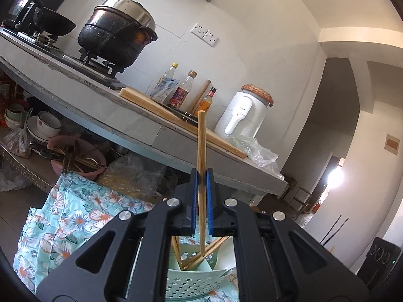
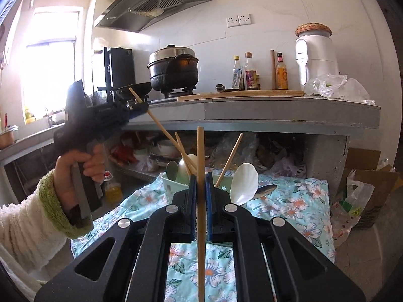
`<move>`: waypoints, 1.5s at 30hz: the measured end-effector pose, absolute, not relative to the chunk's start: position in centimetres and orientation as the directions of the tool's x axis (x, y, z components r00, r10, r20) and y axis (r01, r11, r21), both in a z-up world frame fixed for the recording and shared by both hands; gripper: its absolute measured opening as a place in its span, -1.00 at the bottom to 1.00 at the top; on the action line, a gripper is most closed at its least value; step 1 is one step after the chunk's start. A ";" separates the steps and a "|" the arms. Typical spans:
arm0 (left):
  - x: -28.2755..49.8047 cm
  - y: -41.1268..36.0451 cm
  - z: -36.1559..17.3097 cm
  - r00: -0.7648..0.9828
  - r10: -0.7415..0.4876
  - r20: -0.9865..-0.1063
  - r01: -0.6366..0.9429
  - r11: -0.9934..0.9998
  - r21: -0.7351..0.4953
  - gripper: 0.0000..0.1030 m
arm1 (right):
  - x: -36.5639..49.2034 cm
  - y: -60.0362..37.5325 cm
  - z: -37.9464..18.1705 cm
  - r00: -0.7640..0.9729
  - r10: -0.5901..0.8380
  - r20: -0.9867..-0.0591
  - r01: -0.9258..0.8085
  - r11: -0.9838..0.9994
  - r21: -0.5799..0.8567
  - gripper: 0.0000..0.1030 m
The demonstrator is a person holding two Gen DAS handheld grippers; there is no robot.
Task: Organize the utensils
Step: 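Lower the chopstick into the caddy and open the left tool, then lower the chopstick into the caddy and open the right tool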
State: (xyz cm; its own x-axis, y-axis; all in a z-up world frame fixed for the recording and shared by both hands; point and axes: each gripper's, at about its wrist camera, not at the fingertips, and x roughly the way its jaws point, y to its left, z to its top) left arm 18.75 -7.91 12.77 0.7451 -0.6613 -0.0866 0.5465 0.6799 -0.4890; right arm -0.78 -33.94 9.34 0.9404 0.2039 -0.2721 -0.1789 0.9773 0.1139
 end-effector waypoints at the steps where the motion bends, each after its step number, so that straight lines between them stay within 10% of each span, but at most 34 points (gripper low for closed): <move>1: 18.7 -8.0 12.2 0.748 -0.657 -0.094 0.542 0.686 -0.486 -0.90 | -0.9 -34.1 9.3 0.941 0.205 -0.271 -0.178 0.977 0.119 -0.87; 10: 18.9 -8.9 8.9 0.737 -0.653 -0.174 0.513 0.708 -0.485 -0.90 | -1.4 -34.1 9.6 0.944 0.197 -0.264 -0.171 0.978 0.118 -0.87; 30: 14.4 -5.2 8.7 0.760 -0.616 -0.207 0.471 0.742 -0.477 0.31 | 1.8 -33.6 16.0 0.983 0.175 -0.051 -0.167 0.976 0.141 -0.87; 45: 9.1 -1.7 4.7 0.777 -0.531 -0.339 0.406 0.833 -0.375 0.64 | 14.0 -31.3 16.2 0.997 0.061 0.045 -0.068 0.982 0.176 -0.87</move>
